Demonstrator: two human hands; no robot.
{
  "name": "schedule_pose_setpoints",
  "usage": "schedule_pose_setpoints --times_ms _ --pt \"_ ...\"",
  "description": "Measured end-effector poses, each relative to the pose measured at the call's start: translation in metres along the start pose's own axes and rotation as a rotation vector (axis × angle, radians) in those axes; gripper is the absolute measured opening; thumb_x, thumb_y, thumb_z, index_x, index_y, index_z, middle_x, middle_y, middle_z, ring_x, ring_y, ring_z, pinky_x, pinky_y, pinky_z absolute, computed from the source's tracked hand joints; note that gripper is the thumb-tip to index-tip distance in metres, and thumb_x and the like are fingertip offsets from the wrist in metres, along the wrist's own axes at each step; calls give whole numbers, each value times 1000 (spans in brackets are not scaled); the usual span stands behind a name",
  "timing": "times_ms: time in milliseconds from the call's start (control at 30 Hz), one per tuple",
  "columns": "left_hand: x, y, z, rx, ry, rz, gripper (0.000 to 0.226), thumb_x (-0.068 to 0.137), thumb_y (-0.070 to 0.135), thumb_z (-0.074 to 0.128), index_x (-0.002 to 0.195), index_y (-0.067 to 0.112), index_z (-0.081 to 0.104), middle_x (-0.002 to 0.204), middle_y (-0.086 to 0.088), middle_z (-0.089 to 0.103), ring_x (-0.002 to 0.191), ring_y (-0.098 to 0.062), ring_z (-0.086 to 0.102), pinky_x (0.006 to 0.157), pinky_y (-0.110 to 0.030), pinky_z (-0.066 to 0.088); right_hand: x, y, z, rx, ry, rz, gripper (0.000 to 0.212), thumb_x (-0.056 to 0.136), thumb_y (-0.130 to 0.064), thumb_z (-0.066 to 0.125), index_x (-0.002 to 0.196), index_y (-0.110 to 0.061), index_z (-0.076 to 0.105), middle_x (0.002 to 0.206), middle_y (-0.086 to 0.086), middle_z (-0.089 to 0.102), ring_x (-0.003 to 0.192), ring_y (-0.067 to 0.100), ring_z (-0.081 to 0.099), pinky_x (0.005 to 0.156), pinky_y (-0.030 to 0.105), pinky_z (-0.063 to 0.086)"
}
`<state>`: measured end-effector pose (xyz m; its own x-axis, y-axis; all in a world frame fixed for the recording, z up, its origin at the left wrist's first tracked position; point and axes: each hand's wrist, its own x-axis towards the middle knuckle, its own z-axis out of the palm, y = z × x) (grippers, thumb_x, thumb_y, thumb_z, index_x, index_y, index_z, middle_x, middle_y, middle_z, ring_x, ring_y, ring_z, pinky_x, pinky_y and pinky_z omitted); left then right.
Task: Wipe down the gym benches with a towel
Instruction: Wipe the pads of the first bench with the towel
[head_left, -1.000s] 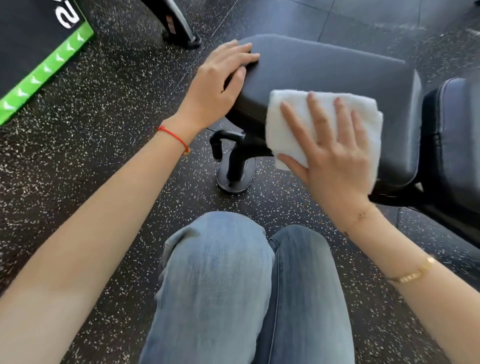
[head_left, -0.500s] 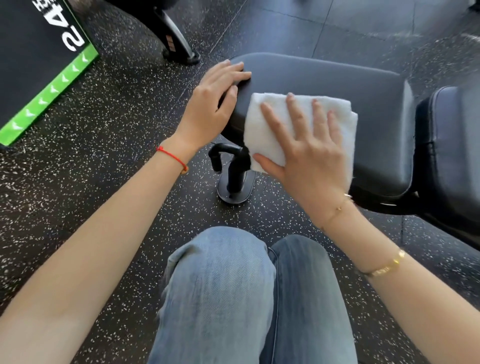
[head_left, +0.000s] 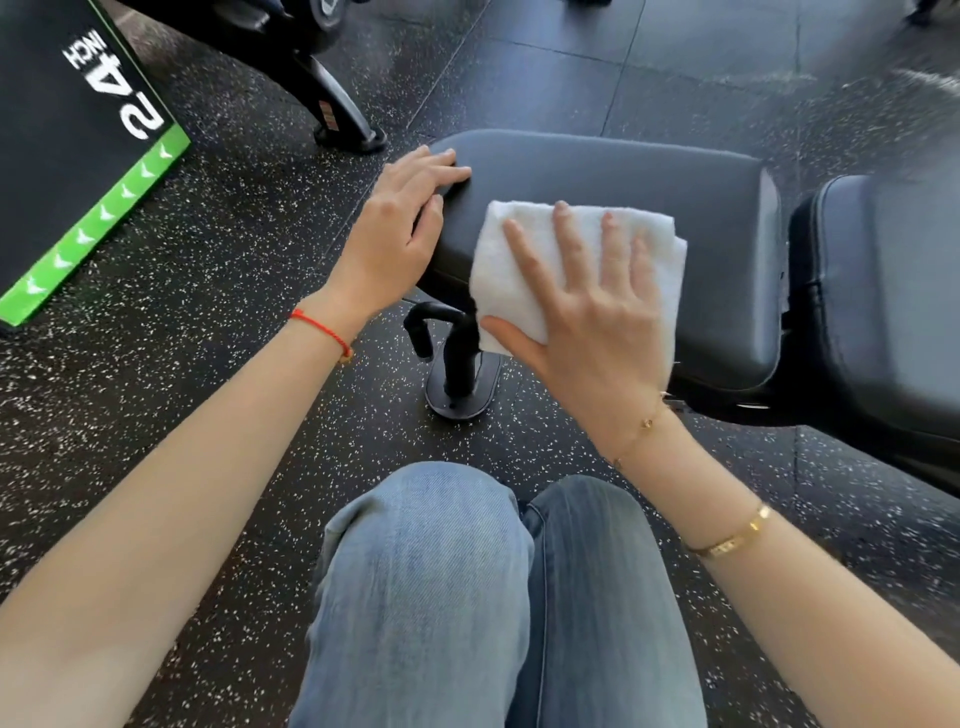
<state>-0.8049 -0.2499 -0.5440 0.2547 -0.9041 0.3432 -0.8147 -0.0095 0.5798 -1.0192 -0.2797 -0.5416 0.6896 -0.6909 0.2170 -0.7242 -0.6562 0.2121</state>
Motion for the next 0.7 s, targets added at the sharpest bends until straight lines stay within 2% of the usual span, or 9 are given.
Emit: schedule_pose_setpoints --times_ms 167,267,367,467,533,600,700 --pt "5 16 8 121 46 -80 40 97 7 38 131 13 59 146 -7 50 143 -22 36 123 -44 9 -47 36 13 -96 113 31 68 99 -67 32 156 -32 22 157 11 36 140 43 37 114 57 31" --pt "6 33 20 172 71 -69 36 97 16 43 128 14 61 141 -5 54 139 -20 41 123 -44 10 -65 65 10 22 127 69 70 97 -70 33 155 -31 28 157 11 37 142 41 35 117 56 26" --pt "8 44 29 242 67 -49 37 97 25 43 129 16 60 140 -4 55 137 -21 42 122 -41 15 -51 81 1 186 46 99 65 99 -67 26 152 -31 35 158 9 35 144 39 29 120 52 18" --pt "12 51 33 277 64 -64 40 96 29 44 131 16 58 141 -5 54 137 -24 42 119 -43 22 -7 91 -7 428 -117 223 58 99 -61 24 154 -40 26 165 6 18 151 33 10 122 50 5" --pt "14 55 37 309 71 -78 42 95 31 45 132 17 57 142 -3 53 137 -23 40 118 -41 24 10 94 -8 423 -227 249 57 101 -57 24 155 -43 15 167 2 6 152 30 -3 122 49 -4" --pt "13 57 40 338 97 -90 41 94 32 46 132 21 56 142 0 52 136 -22 40 117 -39 24 1 93 -8 377 -238 205 56 102 -54 22 156 -43 11 167 1 2 152 29 -6 122 48 -7" --pt "13 54 41 351 126 -90 41 92 35 46 130 25 57 140 4 52 134 -20 41 115 -39 26 -34 89 -9 364 -140 134 55 102 -54 17 156 -42 12 166 0 7 153 28 -2 122 48 -4"
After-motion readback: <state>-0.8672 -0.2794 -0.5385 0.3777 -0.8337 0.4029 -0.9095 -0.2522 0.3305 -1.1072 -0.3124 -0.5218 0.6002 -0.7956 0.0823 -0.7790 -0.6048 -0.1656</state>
